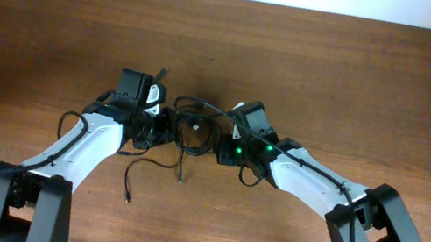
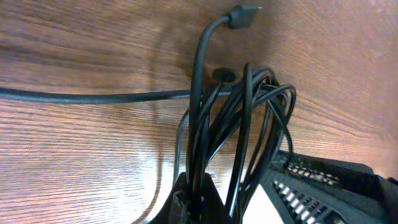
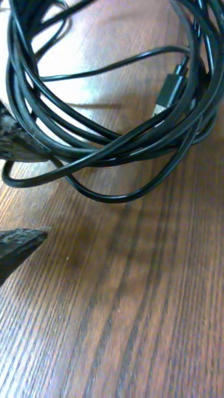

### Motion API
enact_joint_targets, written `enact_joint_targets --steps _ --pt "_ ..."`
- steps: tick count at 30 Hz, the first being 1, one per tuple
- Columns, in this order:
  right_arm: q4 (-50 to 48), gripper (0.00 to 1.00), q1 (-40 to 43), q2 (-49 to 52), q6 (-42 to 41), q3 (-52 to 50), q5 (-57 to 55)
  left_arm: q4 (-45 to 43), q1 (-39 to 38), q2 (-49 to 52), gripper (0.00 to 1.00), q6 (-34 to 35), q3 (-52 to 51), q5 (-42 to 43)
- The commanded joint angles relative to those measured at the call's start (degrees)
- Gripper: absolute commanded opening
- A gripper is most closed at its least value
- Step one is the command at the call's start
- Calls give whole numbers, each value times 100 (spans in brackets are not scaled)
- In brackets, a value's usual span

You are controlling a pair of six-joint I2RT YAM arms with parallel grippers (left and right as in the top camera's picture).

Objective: Untangle cables

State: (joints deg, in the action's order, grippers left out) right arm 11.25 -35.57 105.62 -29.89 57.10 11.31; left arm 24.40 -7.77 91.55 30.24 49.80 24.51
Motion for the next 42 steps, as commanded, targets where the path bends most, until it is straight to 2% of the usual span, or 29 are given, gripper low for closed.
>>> enact_joint_targets --steps 1,4,7,10,13,15,18,20,27,32,37,40,42 --pt "39 35 -81 63 -83 17 -782 -118 -11 37 0 46 -17 468" --pt "219 32 -81 85 -203 13 -1825 -212 -11 37 0 -140 -17 782" --pt "118 32 -85 90 -367 13 -1331 -575 -11 37 0 -603 -17 1600" --pt "48 32 -76 90 -365 13 -1353 -702 -11 37 0 -643 -17 1681" --pt "-197 32 -81 90 -389 13 -1325 -863 -11 37 0 -935 -17 2179" --pt "-247 30 -70 90 -385 13 -1449 -857 -11 37 0 -955 -17 2170" --pt "170 28 -31 90 -385 13 -2538 -710 -4 37 0 -953 -17 1725" --pt "315 25 116 90 -562 13 -2544 -540 68 37 0 -885 -17 1497" --pt "398 24 627 87 -857 15 -2352 -136 1805 35 0 -619 -240 1473" --pt "435 24 1005 87 -857 24 -2087 -160 2406 35 0 -522 -457 1537" --pt "584 25 1097 -160 -675 28 -1792 -186 2404 37 0 -634 -457 1615" --pt "1158 32 1095 -975 -413 136 -1611 -203 2374 37 0 -634 -457 1593" --pt "1510 41 1095 -1351 -334 136 -1574 -234 2210 37 0 -634 -457 1502"
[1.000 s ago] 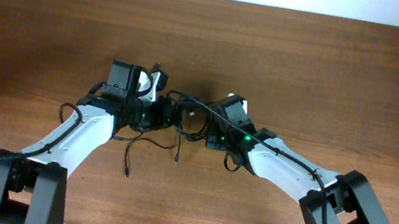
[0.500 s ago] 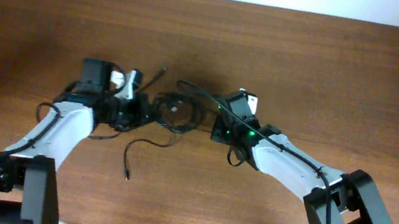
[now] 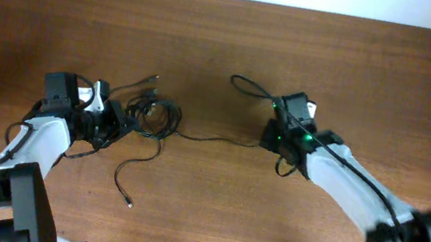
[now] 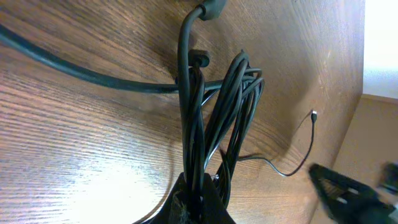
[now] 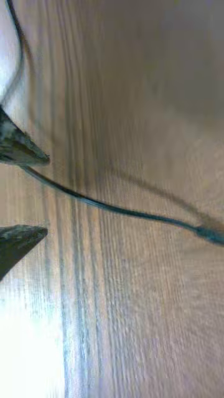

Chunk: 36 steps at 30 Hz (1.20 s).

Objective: Untangle cables

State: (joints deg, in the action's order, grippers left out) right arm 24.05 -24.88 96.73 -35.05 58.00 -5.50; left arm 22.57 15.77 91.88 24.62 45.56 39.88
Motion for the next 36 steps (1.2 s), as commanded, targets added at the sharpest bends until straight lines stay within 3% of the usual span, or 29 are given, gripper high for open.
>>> enact_joint_targets --steps 1,6,7,8,13,14,15,17,18,21,23,26,27,28,29,30,36 --pt "330 44 26 -525 181 46 138 -94 -278 4 0 -72 -33 -52" --pt "861 50 22 -518 181 44 564 -323 -1145 4 0 -70 -33 -321" --pt "892 60 20 -518 181 44 688 -376 -1287 4 0 -68 -33 -372" --pt "942 63 20 -518 181 44 979 -463 -1471 4 0 -70 -33 -369" --pt "1058 60 22 -514 179 42 1453 -977 -2205 4 0 -483 -33 26" --pt "1021 60 22 -507 179 42 1456 -990 -2306 4 0 -472 -33 -238" --pt "968 60 22 -507 179 42 1458 -979 -2367 4 9 -361 -33 -522" --pt "876 59 20 -476 177 42 1464 -831 -2391 4 54 50 -33 -1047" --pt "870 59 22 -466 177 42 1502 -745 -2391 4 64 166 -33 -1196" --pt "868 59 15 -446 177 42 1545 -726 -2389 4 68 173 -33 -1228" --pt "852 59 15 -442 177 42 1545 -713 -2389 4 66 243 -33 -1231" --pt "852 55 15 -442 177 42 1589 -634 -2389 4 31 280 -33 -1259" --pt "852 47 15 -442 177 42 1700 -586 -2389 4 15 280 -33 -1318" --pt "855 37 15 -442 179 42 1843 -579 -2387 4 7 280 -33 -1322" --pt "861 19 9 -442 177 39 1943 -586 -2389 4 1 280 -33 -1322" --pt "868 4 -20 -442 177 39 1945 -584 -2389 4 1 280 -33 -1325" --pt "431 4 -404 -326 162 39 1882 -310 -2389 4 10 297 -33 -1576"
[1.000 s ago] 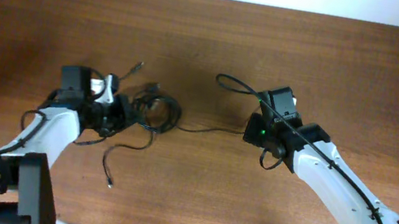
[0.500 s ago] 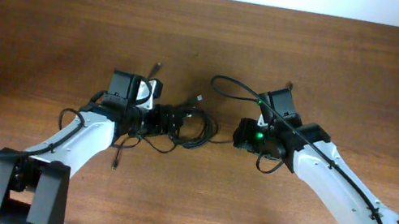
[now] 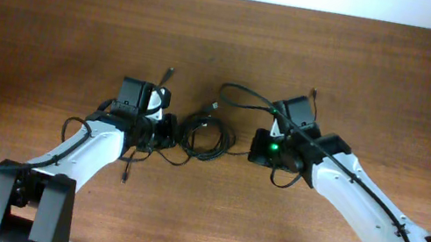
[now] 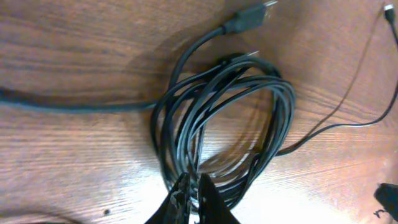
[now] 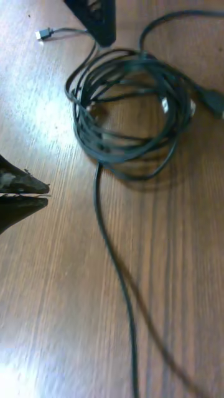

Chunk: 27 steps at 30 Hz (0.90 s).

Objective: Untangle cables

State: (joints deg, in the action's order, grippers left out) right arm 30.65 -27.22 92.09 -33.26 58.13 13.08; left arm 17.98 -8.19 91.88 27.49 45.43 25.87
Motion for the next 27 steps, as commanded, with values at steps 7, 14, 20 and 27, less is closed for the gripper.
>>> enact_joint_targets --steps 7,14,20,27 --pt "-2140 48 -369 1458 9 24 22 389 -9 4 39 9 -50 -175" --pt "-2765 64 -369 2159 304 24 46 273 -9 4 18 17 -50 -321" --pt "-2699 64 -369 2159 304 24 50 227 -116 4 28 446 -50 -337" --pt "-2677 64 -369 2159 304 24 160 184 -780 4 17 1071 -50 -837"
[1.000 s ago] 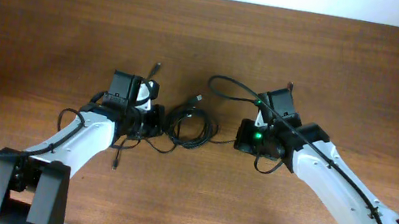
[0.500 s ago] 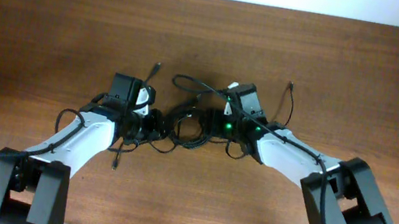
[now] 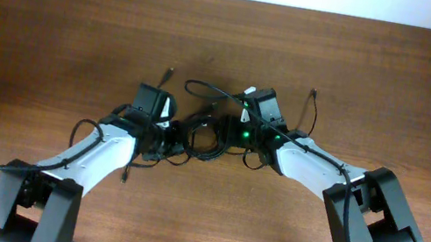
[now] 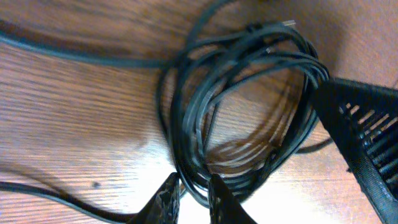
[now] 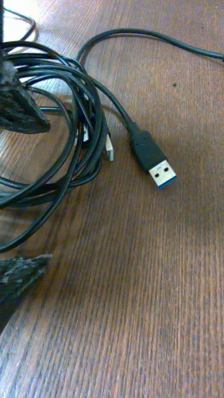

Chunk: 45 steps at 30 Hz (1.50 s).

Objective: Untangle cables

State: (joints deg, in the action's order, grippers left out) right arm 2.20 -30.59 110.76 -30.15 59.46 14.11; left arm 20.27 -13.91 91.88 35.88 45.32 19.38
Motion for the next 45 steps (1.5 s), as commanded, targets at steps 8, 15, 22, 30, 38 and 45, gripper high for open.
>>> enact_joint_targets --steps 8,15,22,30,38,45 --pt "192 64 -33 293 -7 -109 74 -162 -431 4 20 509 -39 -752" --pt "208 64 -33 293 -7 -109 74 -304 -431 2 7 507 87 24" --pt "208 64 -33 293 -7 -109 72 -199 -437 4 18 702 162 232" --pt "227 64 -33 293 -7 -109 72 -157 -732 4 17 997 35 -592" --pt "332 64 -31 293 -7 -109 72 72 -26 -179 41 992 166 640" --pt "334 64 -31 293 -7 -109 72 813 -72 -179 22 1714 144 632"
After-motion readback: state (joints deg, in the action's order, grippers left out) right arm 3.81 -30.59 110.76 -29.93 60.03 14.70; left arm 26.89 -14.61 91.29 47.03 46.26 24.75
